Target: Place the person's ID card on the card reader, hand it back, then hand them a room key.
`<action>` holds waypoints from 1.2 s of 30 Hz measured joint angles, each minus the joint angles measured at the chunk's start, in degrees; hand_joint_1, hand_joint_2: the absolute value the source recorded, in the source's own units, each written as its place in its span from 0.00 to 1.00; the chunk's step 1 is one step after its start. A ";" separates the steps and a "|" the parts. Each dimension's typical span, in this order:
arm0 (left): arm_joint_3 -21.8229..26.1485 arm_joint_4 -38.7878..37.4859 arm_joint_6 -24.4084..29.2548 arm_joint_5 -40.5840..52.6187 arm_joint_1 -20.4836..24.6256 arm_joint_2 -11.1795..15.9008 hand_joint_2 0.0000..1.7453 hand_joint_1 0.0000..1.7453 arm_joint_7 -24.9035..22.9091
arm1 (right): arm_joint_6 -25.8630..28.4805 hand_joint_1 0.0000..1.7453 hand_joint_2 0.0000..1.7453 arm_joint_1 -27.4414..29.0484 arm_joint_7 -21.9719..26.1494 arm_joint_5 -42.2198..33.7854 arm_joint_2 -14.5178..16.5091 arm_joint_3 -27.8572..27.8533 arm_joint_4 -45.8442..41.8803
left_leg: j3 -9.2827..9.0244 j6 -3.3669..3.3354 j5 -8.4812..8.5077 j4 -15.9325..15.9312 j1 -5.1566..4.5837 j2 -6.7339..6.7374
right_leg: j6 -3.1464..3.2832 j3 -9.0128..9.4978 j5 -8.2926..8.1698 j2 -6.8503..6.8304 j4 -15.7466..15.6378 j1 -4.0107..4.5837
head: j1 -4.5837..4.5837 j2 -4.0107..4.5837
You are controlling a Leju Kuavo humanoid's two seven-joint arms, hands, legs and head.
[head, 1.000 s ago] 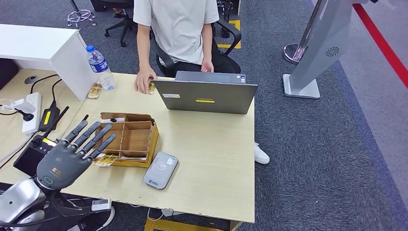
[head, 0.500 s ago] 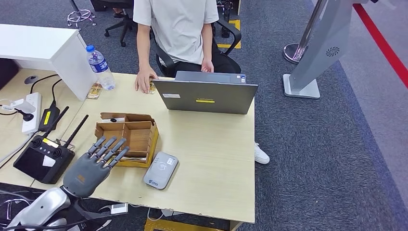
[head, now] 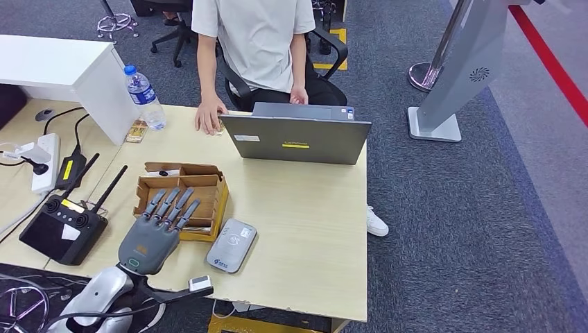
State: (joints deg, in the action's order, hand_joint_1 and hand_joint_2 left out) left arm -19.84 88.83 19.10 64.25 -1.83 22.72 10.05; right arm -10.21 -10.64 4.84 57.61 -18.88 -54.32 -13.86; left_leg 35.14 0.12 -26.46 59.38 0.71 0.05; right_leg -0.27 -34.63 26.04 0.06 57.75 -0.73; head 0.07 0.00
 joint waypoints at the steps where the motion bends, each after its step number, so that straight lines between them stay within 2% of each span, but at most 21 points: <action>1: -0.04 -0.61 0.11 0.13 0.40 -0.58 1.00 0.00 -0.22 | 0.00 0.00 0.00 -0.10 -0.04 0.01 0.00 0.10 0.00 | 0.00 0.00 0.00 0.00 0.00 0.00 | 0.00 0.00 0.00 0.00 0.00 0.00 | 0.00 0.00; 12: -0.16 -5.84 0.05 -0.31 2.41 -4.31 1.00 0.00 -1.45 | -0.02 0.00 0.00 -0.44 -0.22 0.05 0.01 0.97 0.00 | 0.00 0.00 0.00 0.00 0.00 0.00 | 0.00 -0.01 0.00 0.01 0.00 0.00 | 0.01 0.00; 36: -0.16 -8.72 0.56 -1.50 2.48 -6.52 1.00 0.00 -2.04 | 0.04 0.00 0.00 -0.43 -0.22 0.05 0.00 1.04 0.00 | 0.00 0.00 0.00 0.00 0.00 0.00 | 0.00 0.00 0.00 0.00 0.00 0.00 | 0.01 0.00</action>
State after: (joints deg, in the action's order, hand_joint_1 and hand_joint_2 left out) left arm -19.99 80.11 19.66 62.75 0.65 16.20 8.01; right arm -10.17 -11.07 4.62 57.66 -18.88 -53.28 -13.86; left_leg 35.14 0.12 -26.47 59.38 0.71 0.05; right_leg -0.27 -34.63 26.04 0.07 57.75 -0.73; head 0.08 0.00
